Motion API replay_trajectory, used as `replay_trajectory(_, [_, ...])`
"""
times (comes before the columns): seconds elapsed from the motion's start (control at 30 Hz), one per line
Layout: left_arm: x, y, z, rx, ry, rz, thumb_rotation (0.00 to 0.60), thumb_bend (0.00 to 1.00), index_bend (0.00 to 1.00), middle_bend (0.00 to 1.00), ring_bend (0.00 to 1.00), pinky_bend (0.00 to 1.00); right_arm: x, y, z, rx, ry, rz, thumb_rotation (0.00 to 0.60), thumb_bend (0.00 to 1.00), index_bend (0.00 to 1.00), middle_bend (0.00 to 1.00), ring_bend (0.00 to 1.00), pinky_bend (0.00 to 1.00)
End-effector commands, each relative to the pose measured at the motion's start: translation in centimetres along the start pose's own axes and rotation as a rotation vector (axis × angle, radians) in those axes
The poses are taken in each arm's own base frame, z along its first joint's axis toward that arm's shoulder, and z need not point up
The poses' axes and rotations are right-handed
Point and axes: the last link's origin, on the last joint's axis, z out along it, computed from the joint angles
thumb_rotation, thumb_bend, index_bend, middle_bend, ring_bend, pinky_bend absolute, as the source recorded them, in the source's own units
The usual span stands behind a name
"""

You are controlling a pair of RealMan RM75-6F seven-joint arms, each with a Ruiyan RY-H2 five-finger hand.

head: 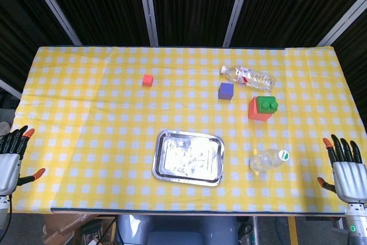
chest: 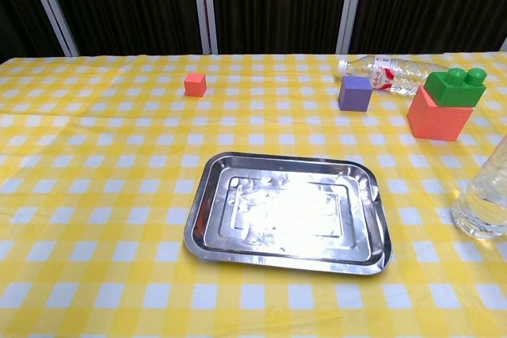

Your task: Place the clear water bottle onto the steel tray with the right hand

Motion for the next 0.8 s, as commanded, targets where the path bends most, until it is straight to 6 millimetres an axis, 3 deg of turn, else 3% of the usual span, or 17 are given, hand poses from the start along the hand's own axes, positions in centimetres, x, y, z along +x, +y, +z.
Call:
replay_trajectory(0.03, [0.0, 0.1, 0.0, -0.001, -0.001, 0.004, 0.600, 0.15, 0.05, 0.00, 0.00, 0.00, 0.1, 0.0, 0.0, 0.001, 0.001, 0.002, 0.600, 0.13, 0.08, 0.00, 0.00, 0.00])
replay_trajectory(0.43, [0.7, 0.6, -0.5, -0.011, 0.006, 0.000, 0.600, 0.15, 0.05, 0.00, 0.00, 0.00, 0.3, -0.3, -0.3, 0.017, -0.007, 0.089, 0.600, 0.14, 0.08, 0.00, 0.00, 0.00])
replay_trajectory(0.6, [0.5, 0.4, -0.8, -0.002, -0.018, 0.000, 0.600, 0.15, 0.05, 0.00, 0.00, 0.00, -0.7, -1.4, 0.1, 0.069, -0.094, 0.200, 0.600, 0.14, 0.11, 0.00, 0.00, 0.00])
replay_trajectory(0.8, [0.9, 0.6, -1.3, -0.004, -0.013, 0.006, 0.600, 0.15, 0.05, 0.00, 0.00, 0.00, -2.0, -4.0, 1.9, 0.118, -0.203, 0.452, 0.600, 0.14, 0.14, 0.01, 0.00, 0.00])
